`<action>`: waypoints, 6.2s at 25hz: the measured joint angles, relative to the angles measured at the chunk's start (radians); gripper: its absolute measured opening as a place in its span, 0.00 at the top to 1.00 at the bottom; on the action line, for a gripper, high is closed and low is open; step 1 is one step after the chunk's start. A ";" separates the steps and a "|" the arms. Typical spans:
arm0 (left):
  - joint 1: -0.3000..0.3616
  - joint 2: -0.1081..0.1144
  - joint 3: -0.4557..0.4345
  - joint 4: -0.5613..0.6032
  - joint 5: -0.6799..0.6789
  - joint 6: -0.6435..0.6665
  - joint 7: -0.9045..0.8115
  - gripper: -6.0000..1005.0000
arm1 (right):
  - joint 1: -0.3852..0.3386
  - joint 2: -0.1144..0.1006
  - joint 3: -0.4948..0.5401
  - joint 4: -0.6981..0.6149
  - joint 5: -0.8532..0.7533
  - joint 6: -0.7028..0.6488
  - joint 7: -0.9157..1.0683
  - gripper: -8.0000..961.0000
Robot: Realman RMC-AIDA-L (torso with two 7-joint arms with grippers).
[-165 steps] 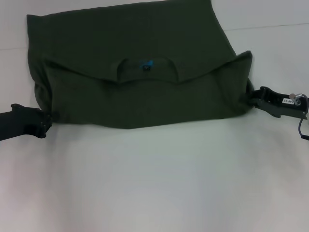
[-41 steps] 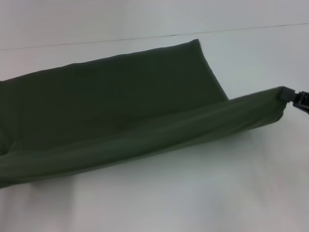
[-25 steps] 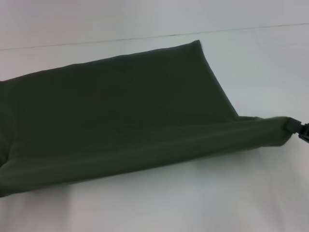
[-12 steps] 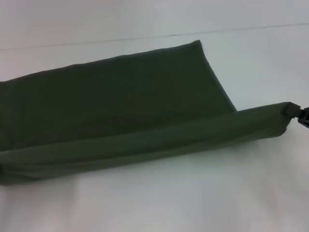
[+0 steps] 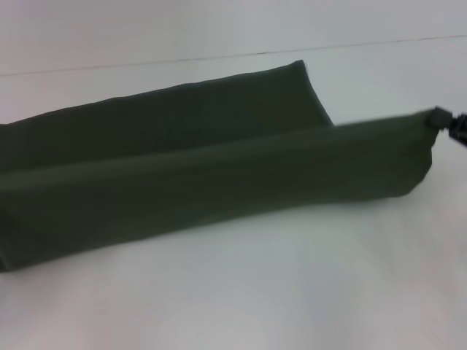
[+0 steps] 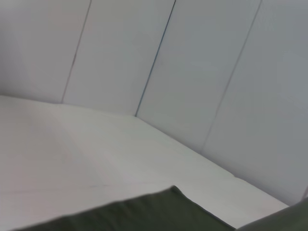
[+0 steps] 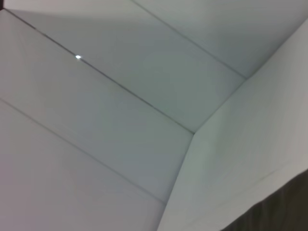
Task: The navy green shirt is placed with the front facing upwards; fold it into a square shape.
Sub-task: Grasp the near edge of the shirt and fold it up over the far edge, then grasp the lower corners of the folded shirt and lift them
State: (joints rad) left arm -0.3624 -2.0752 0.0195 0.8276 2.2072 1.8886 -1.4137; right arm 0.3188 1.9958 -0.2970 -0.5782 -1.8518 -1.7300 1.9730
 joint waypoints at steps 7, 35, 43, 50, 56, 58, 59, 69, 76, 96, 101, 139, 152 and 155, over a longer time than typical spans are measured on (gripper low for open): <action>-0.101 0.039 0.007 -0.066 -0.002 -0.112 -0.024 0.97 | 0.091 -0.030 -0.003 -0.002 0.002 0.106 0.052 0.96; -0.345 0.060 0.238 -0.233 -0.007 -0.752 -0.050 0.96 | 0.320 -0.013 -0.280 0.009 -0.003 0.673 0.122 0.97; -0.376 0.028 0.285 -0.263 -0.038 -0.900 -0.021 0.95 | 0.364 0.026 -0.329 0.011 -0.002 0.815 0.125 0.97; -0.389 -0.009 0.295 -0.266 -0.077 -0.999 0.025 0.95 | 0.396 0.047 -0.335 0.024 0.005 0.888 0.120 0.97; -0.396 -0.013 0.296 -0.288 -0.111 -1.051 0.058 0.94 | 0.408 0.057 -0.339 0.025 0.005 0.937 0.115 0.95; -0.397 -0.013 0.296 -0.294 -0.125 -1.072 0.064 0.94 | 0.408 0.059 -0.340 0.025 0.005 0.945 0.115 0.94; -0.397 -0.014 0.296 -0.296 -0.128 -1.077 0.066 0.94 | 0.408 0.059 -0.339 0.025 0.006 0.951 0.115 0.93; -0.397 -0.020 0.296 -0.314 -0.148 -1.133 0.108 0.93 | 0.414 0.063 -0.340 0.040 0.007 0.984 0.113 0.89; -0.399 -0.040 0.296 -0.313 -0.154 -1.174 0.129 0.92 | 0.424 0.066 -0.340 0.054 0.007 0.997 0.088 0.85; -0.384 -0.082 0.297 -0.295 -0.354 -1.307 0.254 0.52 | 0.413 0.073 -0.335 0.059 0.095 0.978 -0.030 0.44; -0.354 -0.078 0.358 -0.270 -0.333 -1.260 0.176 0.34 | 0.386 0.075 -0.338 0.063 0.132 0.894 -0.091 0.30; -0.047 -0.079 0.356 0.045 -0.057 -0.693 -0.204 0.06 | 0.133 -0.007 -0.295 -0.024 0.208 0.348 -0.100 0.03; -0.033 -0.055 0.286 0.079 0.074 -0.554 -0.258 0.06 | 0.127 -0.007 -0.293 -0.018 0.204 0.368 -0.100 0.04; -0.042 -0.051 0.287 0.084 0.122 -0.527 -0.280 0.06 | 0.127 -0.008 -0.293 -0.018 0.204 0.364 -0.100 0.04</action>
State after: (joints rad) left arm -0.4042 -2.1266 0.3062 0.9119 2.3295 1.3611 -1.6939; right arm 0.4459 1.9877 -0.5897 -0.5965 -1.6479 -1.3661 1.8729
